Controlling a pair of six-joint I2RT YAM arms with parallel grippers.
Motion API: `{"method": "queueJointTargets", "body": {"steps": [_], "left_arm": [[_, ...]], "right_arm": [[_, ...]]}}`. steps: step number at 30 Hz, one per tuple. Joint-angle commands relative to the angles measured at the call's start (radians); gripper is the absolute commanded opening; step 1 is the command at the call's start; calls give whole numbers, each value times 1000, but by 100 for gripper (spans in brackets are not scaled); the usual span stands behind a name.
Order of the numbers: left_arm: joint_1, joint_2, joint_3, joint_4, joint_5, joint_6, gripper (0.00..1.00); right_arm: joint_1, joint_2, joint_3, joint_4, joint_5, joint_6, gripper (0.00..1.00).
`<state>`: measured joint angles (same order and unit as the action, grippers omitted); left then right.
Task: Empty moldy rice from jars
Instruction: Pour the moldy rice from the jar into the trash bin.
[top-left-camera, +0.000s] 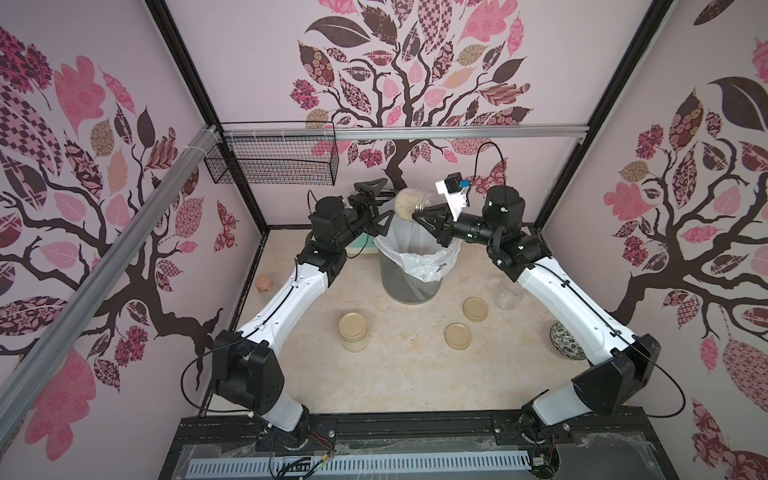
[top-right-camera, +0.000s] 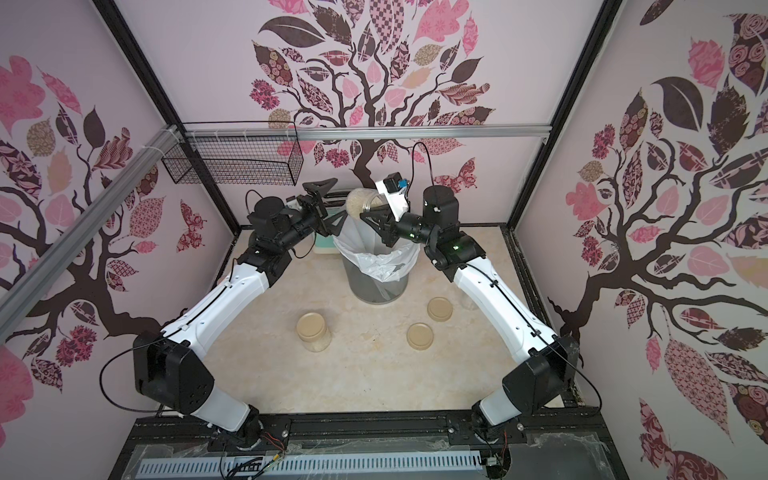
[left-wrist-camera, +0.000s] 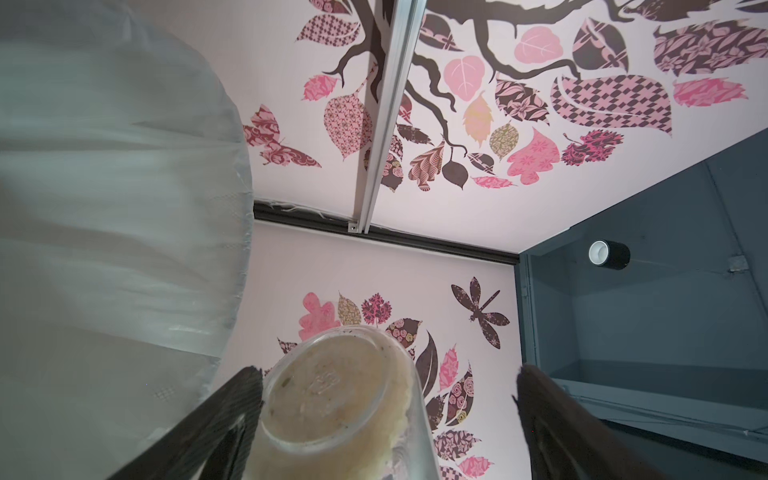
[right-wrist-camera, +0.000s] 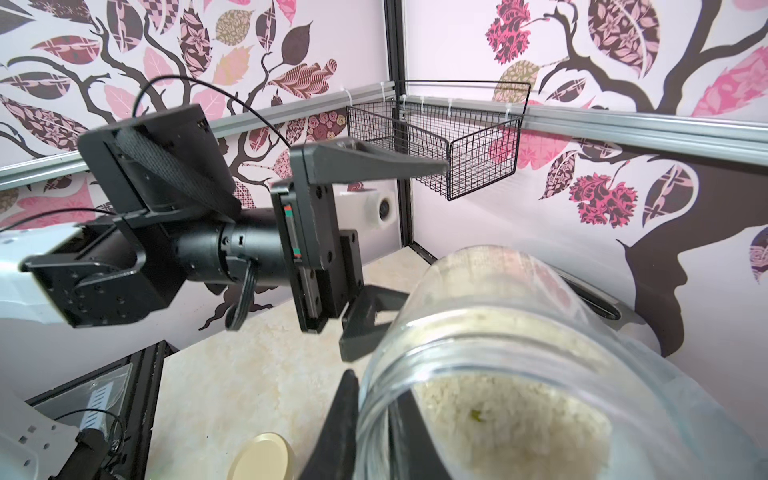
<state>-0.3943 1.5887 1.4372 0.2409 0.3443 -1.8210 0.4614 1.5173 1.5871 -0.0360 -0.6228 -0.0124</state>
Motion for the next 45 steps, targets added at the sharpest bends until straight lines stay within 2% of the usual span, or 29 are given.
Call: {"method": "queueJointTargets", "body": {"steps": [1,24,32,38,42,43,45], "left_arm": [[-34,47,10,57,21,-83,98],[-97,118,24,212,67,-217,98],[-100,147,21,295,64,-252,82],[-102,137,4,299,44,-231,72],[-102,145,7,310,45,-229,68],[-102,147,9,314,44,-231,68],[-103,152,9,326,32,-236,68]], "right_arm": [[-4,-47,4,148,-21,2,0],[-5,-58,-45,180,-57,13,0],[-4,-69,-72,189,-56,15,0],[-5,-70,-81,188,-55,13,0],[-5,-68,-87,186,-45,12,0],[-5,-69,-90,185,-37,14,4],[-4,-76,-107,196,-13,22,34]]}}
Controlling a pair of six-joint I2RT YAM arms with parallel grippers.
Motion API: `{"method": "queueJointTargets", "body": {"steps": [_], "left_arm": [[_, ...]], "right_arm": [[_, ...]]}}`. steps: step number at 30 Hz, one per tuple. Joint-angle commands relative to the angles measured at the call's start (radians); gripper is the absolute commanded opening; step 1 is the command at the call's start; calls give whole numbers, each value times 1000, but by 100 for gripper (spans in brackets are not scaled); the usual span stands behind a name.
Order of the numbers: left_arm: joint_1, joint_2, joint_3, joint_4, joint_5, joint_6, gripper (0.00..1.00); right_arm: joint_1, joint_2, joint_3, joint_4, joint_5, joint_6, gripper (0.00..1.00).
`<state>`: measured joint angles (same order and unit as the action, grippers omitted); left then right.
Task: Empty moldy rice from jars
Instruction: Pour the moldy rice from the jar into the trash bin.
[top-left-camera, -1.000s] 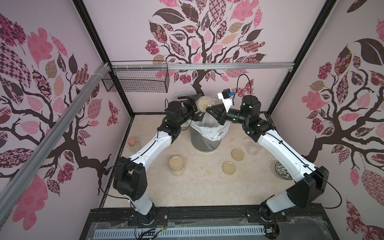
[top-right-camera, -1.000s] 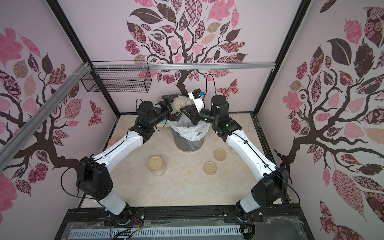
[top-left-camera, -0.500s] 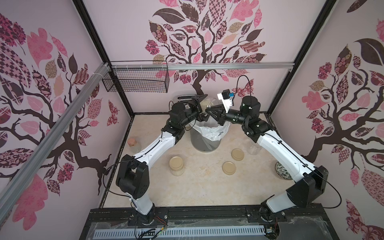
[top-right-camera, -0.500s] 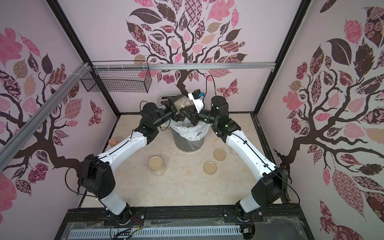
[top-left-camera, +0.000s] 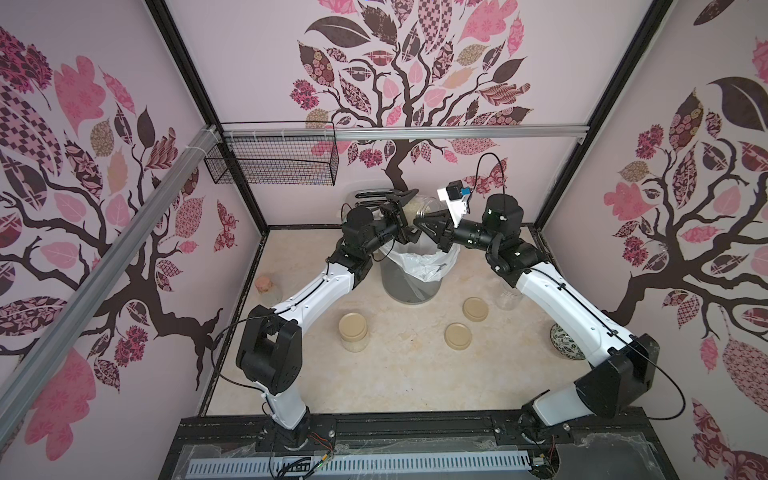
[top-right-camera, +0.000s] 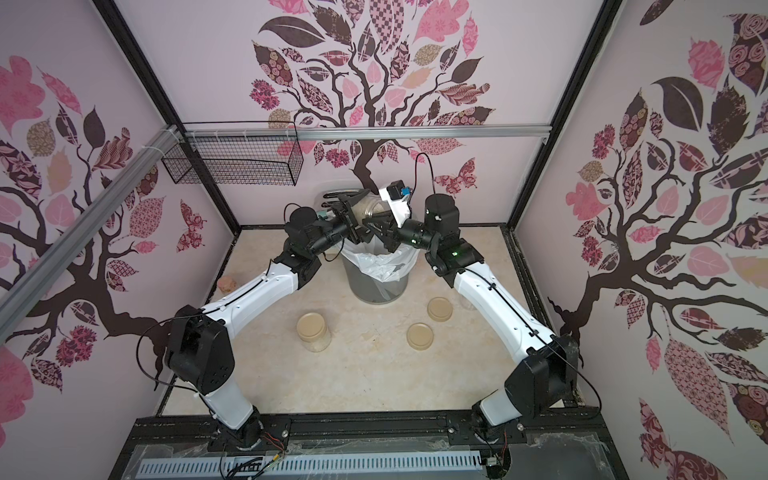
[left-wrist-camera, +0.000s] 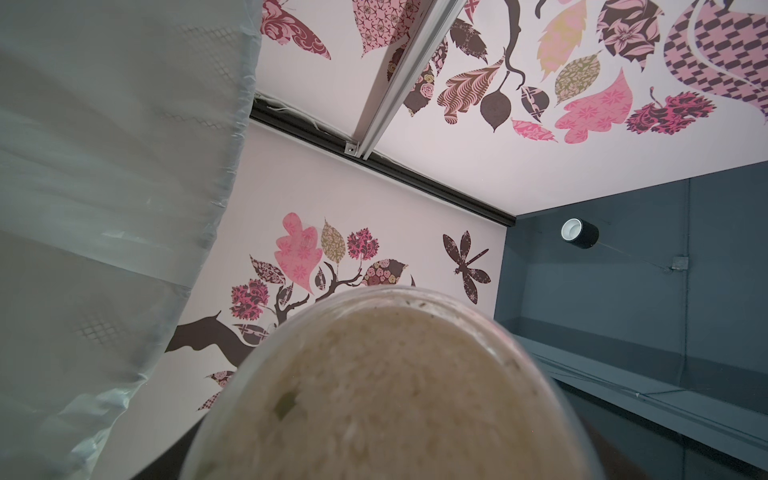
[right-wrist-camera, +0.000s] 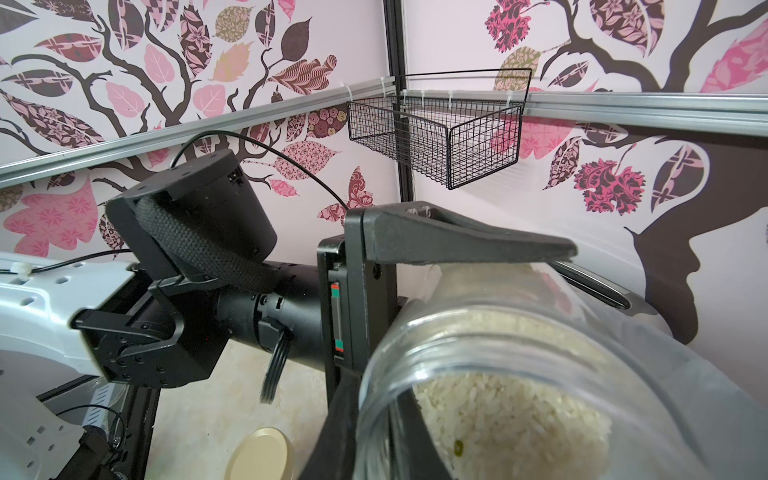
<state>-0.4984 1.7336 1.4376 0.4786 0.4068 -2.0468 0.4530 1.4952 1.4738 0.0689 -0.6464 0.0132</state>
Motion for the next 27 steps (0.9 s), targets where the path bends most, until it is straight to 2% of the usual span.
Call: {"method": "queueJointTargets", "body": {"steps": [1,5,8,16,23,27], "left_arm": [[6,9,11,94,-38,-10,68],[24,10,20,85,-42,0,67],[41,11,28,69,-40,16,68],[80,17,56,9,-21,81,68],[113,55,127,-81,49,216,68],[122,80,174,-152,92,312,67]], "right_arm": [[2,-58,-5,98,20,-1,48],[2,-82,-24,85,43,-6,79],[2,-100,-31,63,65,-16,90],[-6,-177,-63,-9,153,-41,99],[-26,-289,-101,-141,345,-4,99],[-28,-350,-152,-229,400,28,99]]}}
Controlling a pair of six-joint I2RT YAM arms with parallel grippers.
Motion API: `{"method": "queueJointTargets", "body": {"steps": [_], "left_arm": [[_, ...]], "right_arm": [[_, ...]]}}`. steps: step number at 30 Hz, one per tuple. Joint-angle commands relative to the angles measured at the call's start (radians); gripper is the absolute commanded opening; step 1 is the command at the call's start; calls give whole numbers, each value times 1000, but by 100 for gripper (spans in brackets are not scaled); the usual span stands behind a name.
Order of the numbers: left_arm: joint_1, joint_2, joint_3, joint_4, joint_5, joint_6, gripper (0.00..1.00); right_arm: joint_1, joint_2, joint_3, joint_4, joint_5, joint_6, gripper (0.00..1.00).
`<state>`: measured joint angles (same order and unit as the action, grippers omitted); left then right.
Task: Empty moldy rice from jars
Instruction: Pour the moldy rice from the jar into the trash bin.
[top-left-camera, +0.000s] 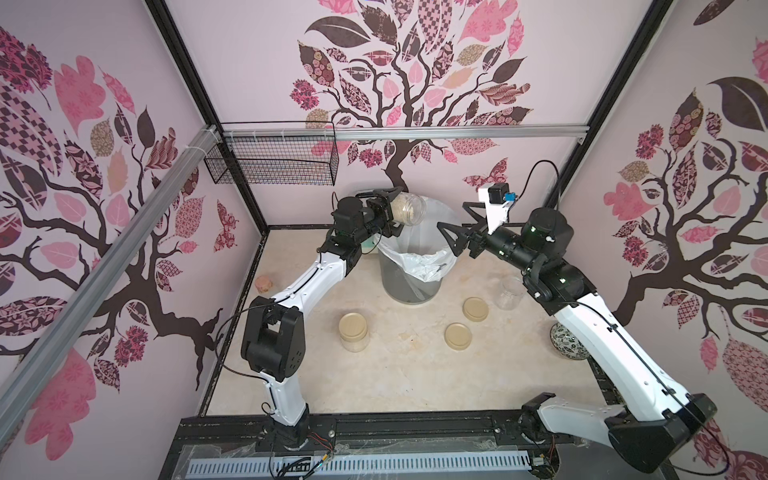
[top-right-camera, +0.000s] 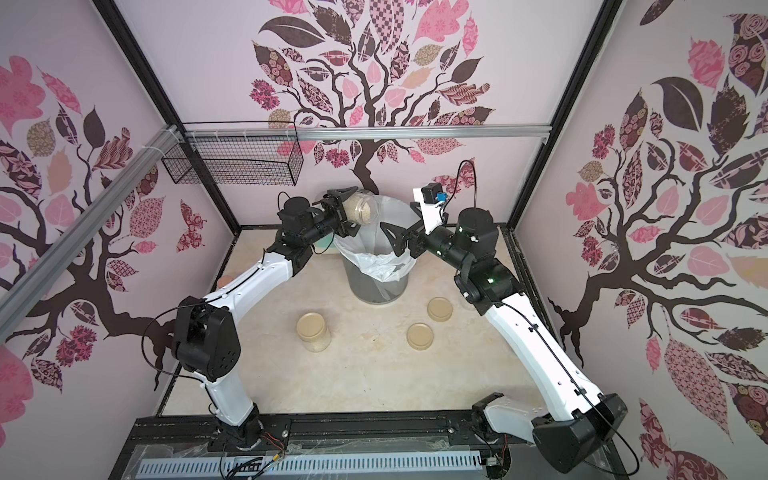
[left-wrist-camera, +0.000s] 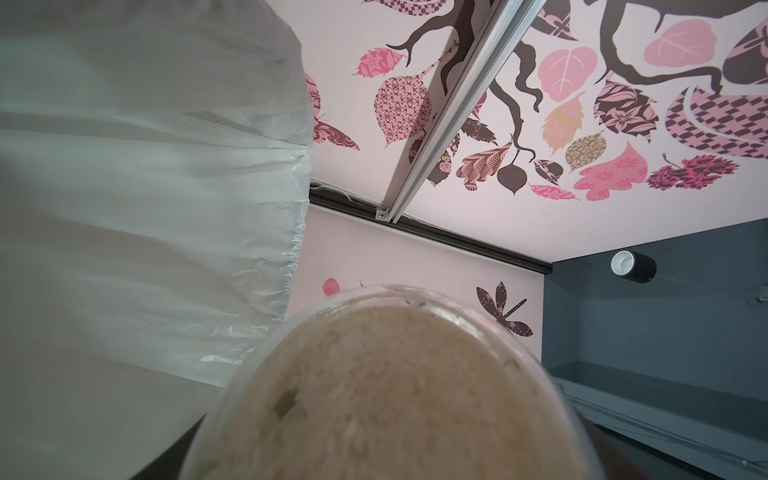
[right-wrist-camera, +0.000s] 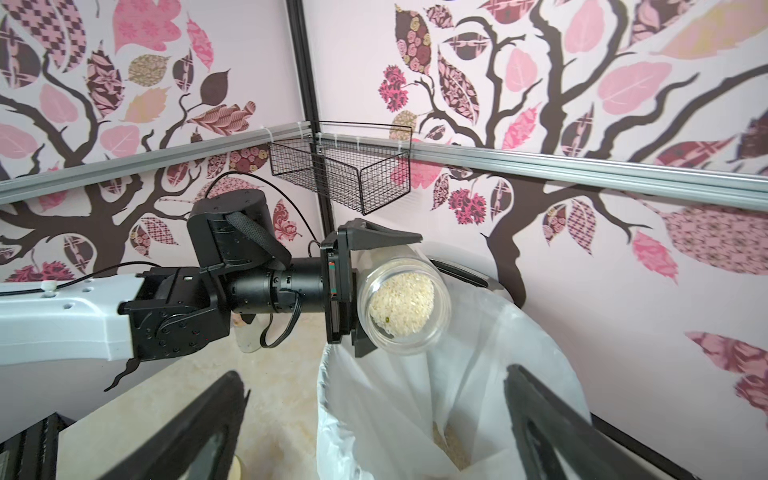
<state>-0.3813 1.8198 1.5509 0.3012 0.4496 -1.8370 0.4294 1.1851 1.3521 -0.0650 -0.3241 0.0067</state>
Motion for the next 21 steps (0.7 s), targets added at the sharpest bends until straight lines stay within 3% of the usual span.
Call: {"method": "queueJointTargets", "body": {"steps": [1,6,13,21], "left_arm": [[6,-4,75,-2,57,142,67],[12,8,139,-113,80,290,67],[21,44,175,-148,117,344,67],[20,69,234,-237,121,436,67]], "right_arm": [[-4,-61,-57,-107,84,44,99],[-5,-166,-205,-127,84,105,99],[-4,-275,-391,-146,57,194,99],[-4,-367,-482,-182,48,230,99]]}}
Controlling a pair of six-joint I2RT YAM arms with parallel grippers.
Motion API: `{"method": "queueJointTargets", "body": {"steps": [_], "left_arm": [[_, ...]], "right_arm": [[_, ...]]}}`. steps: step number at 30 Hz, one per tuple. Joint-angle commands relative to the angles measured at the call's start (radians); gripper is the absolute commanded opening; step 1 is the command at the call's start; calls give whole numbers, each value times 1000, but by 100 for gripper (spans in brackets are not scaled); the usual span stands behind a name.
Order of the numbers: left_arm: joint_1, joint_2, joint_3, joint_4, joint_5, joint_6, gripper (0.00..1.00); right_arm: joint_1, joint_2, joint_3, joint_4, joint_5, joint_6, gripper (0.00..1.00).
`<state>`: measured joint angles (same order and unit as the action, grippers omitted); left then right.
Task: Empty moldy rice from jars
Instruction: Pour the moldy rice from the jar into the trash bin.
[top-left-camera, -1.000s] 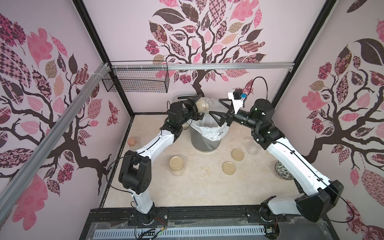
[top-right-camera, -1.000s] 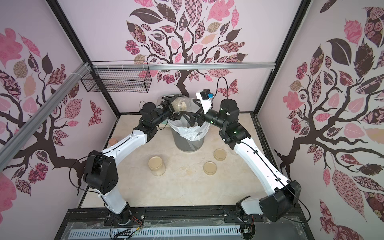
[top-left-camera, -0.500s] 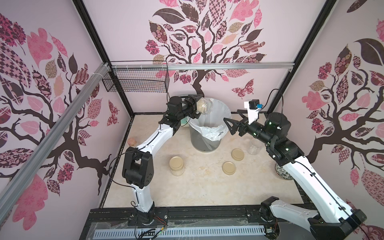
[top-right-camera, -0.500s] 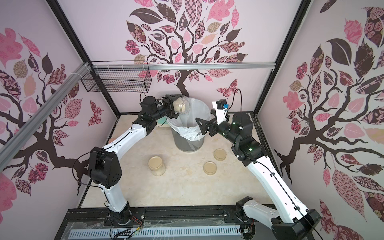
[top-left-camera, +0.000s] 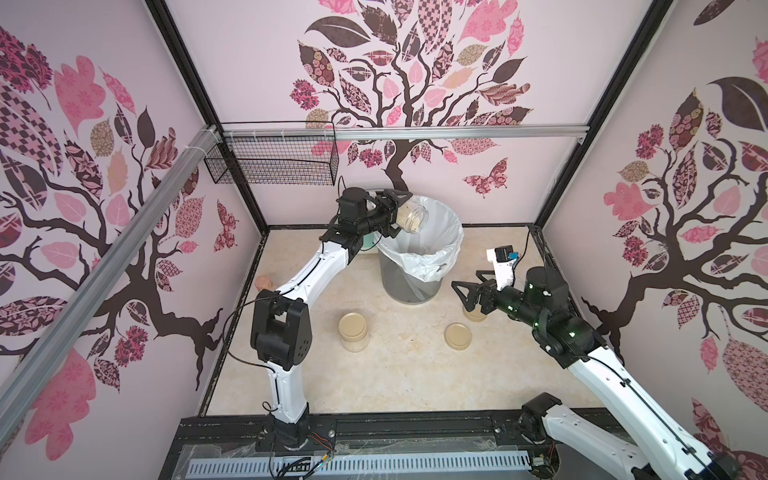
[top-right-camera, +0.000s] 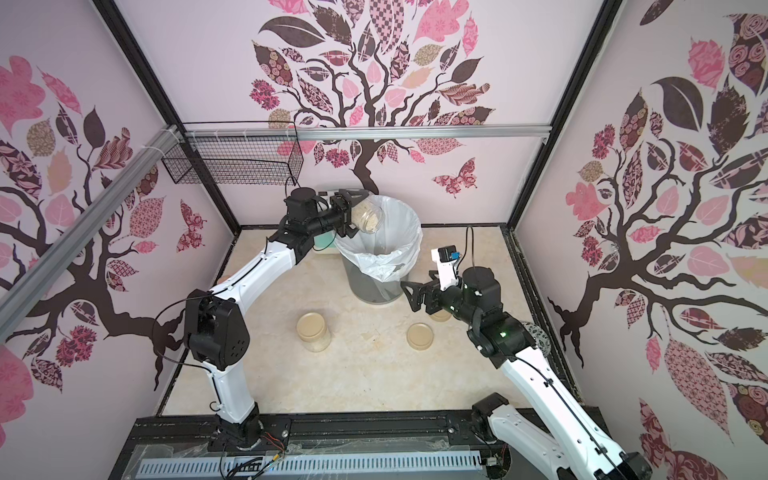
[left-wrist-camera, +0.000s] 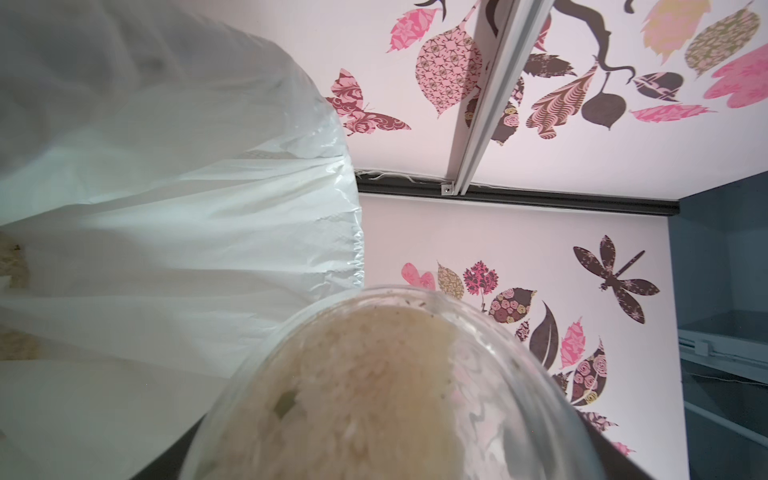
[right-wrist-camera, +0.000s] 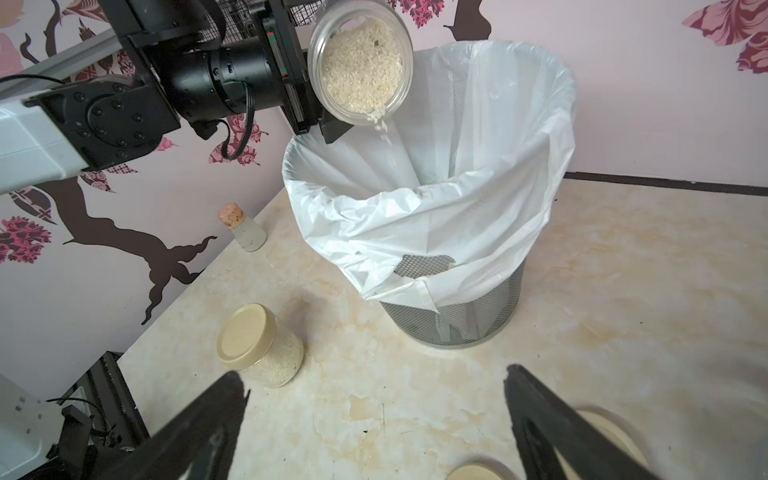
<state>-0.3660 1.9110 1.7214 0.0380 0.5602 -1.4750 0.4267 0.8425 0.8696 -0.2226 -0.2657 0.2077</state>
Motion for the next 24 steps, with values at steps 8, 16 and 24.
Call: {"method": "queueJointTargets", "body": {"steps": [8,16,24], "left_arm": [[5,-38,134,-134,-44,239,67],[4,-46,176,-206,-84,330,67],[5,-45,203,-243,-105,366,66]], "right_arm": [[-2,-83,-65,-49,-23,58,99],[-2,-96,-57,-79,-24,49,99],[-3,-100,-69,-83,-41,51,99]]}}
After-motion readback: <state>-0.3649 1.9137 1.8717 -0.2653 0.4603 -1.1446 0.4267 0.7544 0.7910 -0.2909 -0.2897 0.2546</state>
